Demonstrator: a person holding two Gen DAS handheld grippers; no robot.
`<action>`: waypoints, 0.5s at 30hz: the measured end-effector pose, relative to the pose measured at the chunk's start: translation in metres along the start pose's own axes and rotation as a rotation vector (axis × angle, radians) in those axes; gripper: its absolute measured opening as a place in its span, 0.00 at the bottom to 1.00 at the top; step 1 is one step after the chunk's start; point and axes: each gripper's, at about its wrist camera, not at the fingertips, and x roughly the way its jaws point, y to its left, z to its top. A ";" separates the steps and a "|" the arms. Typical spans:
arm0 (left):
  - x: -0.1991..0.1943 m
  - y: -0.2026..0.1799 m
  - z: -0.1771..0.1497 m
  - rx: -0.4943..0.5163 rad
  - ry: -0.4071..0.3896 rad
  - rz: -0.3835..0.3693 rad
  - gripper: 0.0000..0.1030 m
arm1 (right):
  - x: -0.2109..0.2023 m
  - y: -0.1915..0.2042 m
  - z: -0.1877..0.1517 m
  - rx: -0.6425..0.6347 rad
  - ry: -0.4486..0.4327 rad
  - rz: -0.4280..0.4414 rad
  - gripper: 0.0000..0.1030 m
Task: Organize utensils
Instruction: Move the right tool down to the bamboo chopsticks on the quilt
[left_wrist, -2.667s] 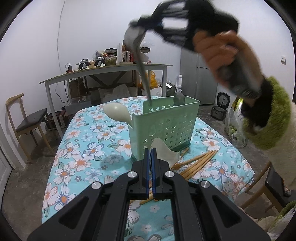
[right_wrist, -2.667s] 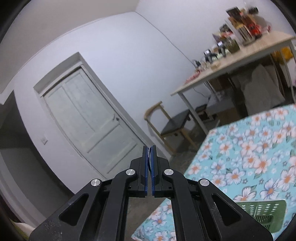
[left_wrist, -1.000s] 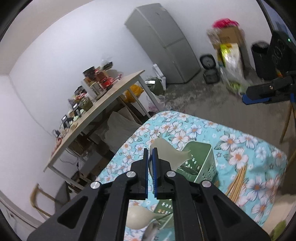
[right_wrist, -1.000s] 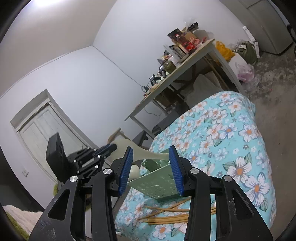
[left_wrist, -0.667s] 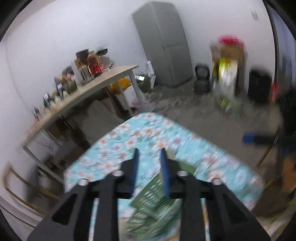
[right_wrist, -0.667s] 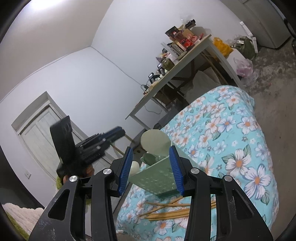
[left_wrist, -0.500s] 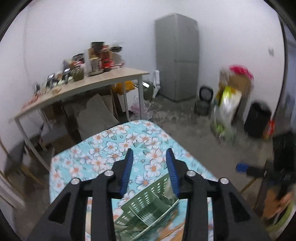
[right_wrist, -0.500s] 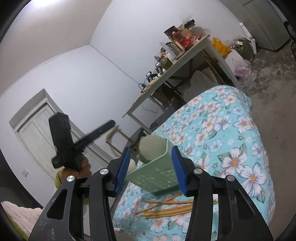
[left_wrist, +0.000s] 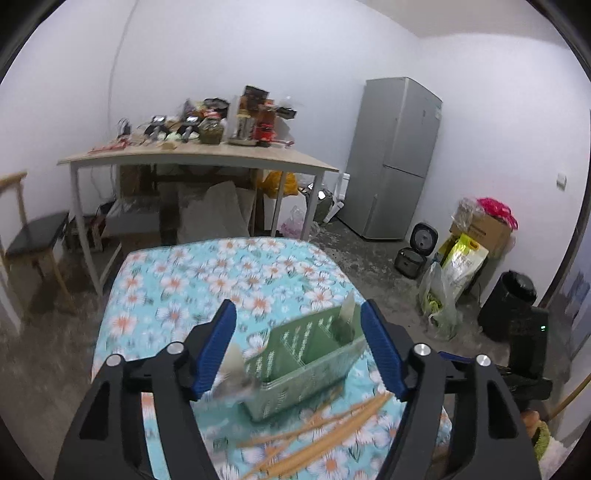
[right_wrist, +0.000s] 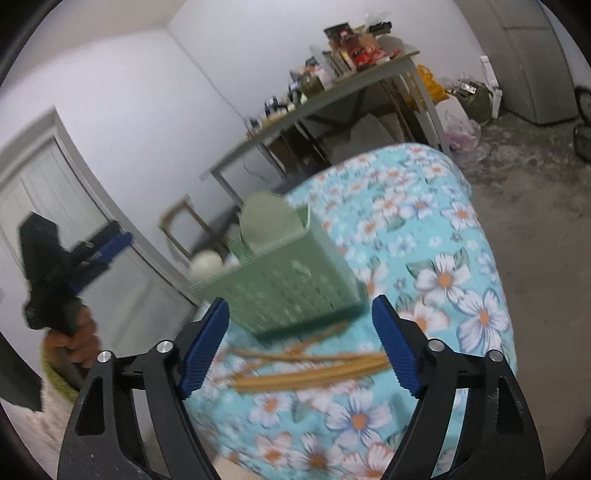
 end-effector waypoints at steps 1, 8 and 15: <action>-0.004 0.005 -0.010 -0.019 0.008 0.004 0.68 | 0.003 0.002 -0.003 -0.010 0.013 -0.017 0.79; 0.001 0.025 -0.076 -0.112 0.121 0.040 0.70 | 0.042 0.024 -0.042 -0.141 0.171 -0.229 0.86; 0.023 0.037 -0.124 -0.142 0.229 0.114 0.70 | 0.081 0.029 -0.075 -0.218 0.279 -0.372 0.91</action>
